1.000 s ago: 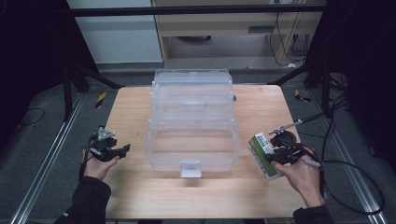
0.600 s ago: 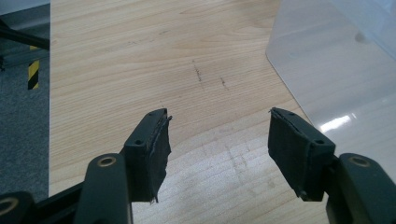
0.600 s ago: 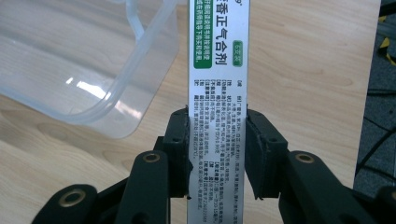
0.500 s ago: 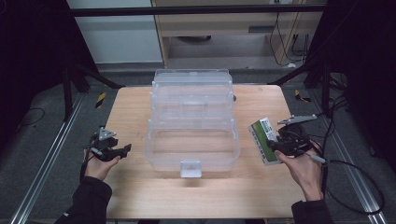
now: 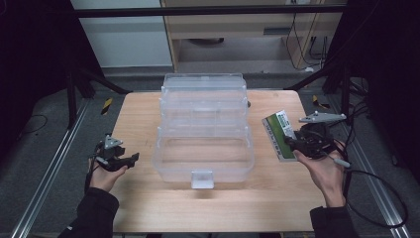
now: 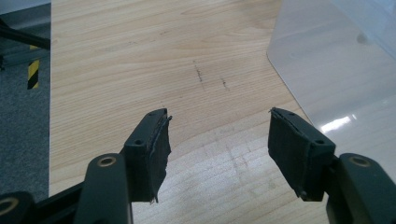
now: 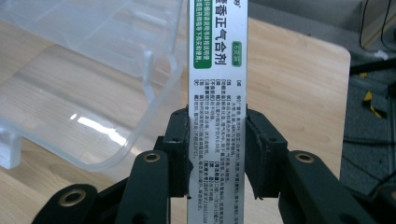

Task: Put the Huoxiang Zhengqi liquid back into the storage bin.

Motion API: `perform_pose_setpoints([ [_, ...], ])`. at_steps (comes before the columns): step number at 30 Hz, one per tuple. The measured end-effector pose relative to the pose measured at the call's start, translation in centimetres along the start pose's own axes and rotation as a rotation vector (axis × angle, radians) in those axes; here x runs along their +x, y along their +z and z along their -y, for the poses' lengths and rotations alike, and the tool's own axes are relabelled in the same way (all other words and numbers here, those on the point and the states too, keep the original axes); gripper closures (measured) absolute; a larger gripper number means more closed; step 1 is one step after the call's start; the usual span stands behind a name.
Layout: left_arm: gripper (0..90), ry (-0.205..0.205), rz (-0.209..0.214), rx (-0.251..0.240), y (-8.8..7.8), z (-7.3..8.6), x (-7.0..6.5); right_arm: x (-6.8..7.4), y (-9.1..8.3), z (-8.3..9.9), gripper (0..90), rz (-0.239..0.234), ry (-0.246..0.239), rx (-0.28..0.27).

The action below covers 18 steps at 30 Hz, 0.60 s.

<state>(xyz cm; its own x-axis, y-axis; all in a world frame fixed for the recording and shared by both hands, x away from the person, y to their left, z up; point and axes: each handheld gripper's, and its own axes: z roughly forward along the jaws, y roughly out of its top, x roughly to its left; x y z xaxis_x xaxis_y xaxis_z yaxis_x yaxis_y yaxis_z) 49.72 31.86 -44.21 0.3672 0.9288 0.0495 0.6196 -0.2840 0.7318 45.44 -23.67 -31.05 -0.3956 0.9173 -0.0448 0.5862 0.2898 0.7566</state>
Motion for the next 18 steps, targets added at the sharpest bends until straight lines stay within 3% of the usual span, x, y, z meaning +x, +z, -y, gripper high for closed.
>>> perform_pose_setpoints([
  [6, 38.2, -0.001, 0.001, 0.001, 0.0, 0.0, 0.0, 0.7, -0.8, -1.6, 65.1, -0.026, -0.065, -0.038],
  [12, 38.1, -0.002, 0.002, 0.004, 0.1, 0.1, 0.1, 1.5, -1.4, -3.2, 65.2, -0.057, -0.12, -0.04],
  [18, 38.1, -0.002, -0.001, 0.004, 0.1, 0.1, 0.1, 2.3, -1.6, -4.4, 65.1, -0.133, -0.176, -0.046],
])
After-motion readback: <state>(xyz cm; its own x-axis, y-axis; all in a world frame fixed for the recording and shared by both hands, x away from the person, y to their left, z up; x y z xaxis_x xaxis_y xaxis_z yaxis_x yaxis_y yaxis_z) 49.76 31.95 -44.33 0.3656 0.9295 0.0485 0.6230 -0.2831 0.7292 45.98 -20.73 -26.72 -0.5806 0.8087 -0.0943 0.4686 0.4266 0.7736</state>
